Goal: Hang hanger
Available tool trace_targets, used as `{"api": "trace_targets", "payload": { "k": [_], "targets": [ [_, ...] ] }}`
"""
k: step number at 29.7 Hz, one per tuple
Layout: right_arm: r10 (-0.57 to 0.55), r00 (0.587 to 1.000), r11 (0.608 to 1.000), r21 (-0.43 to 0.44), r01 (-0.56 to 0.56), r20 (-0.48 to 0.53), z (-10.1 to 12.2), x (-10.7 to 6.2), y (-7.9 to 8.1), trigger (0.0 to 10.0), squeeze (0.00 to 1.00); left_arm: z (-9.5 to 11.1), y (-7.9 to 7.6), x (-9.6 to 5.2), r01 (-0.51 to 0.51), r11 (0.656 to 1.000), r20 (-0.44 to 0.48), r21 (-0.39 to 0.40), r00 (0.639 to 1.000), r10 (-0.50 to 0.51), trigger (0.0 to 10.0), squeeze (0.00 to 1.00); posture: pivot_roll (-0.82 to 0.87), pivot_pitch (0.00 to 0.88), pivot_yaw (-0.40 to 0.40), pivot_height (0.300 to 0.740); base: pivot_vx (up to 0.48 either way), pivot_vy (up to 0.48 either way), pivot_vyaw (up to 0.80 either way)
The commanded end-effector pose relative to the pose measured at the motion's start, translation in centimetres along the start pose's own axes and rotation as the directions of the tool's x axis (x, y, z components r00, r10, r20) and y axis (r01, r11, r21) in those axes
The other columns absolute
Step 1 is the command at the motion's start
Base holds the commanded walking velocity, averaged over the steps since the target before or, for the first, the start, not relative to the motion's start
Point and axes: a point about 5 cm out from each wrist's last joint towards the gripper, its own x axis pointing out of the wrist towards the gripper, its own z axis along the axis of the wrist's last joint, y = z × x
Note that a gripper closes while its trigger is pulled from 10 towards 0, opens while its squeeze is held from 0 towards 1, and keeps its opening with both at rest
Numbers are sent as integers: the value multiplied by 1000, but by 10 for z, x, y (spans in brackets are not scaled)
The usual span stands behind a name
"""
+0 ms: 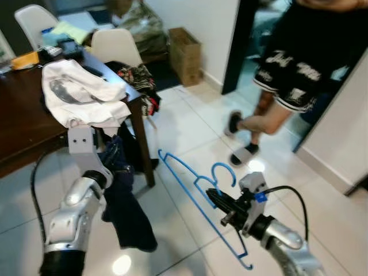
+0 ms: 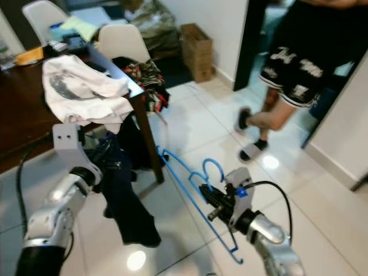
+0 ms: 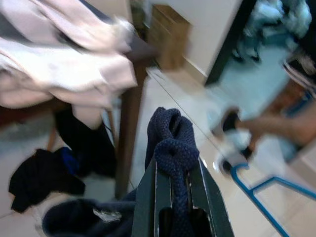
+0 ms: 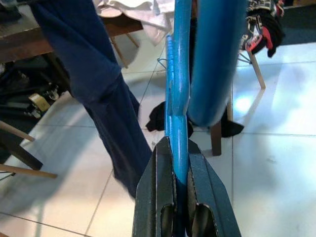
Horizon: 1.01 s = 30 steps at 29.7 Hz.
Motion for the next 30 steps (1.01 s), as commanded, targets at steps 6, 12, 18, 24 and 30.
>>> {"api": "trace_targets", "payload": {
  "k": [6,12,18,24,30],
  "targets": [
    [12,1000,1000,21,-12,21,1,1,3,10000,0,51,3,6,-11,998,156,64,988,1,10000,0,78,166,-6,740,480,0,544],
    [19,1000,1000,17,-19,19,1,2,4,10000,0,89,-4,10,-2,994,269,112,963,-29,10000,0,80,171,-14,740,480,0,750],
    [29,999,999,22,-29,19,1,2,4,10000,0,237,-10,-2,-68,961,631,269,766,-123,10000,0,90,170,-27,740,480,0,747],
    [30,999,999,28,-31,22,1,3,4,10000,0,302,0,-19,-207,912,738,355,661,-137,10000,0,102,169,-21,740,480,0,750],
    [15,999,999,42,-17,36,1,4,4,10000,0,384,26,-49,-458,817,852,350,518,-74,10000,0,105,169,-12,740,480,0,750]
  ]
}}
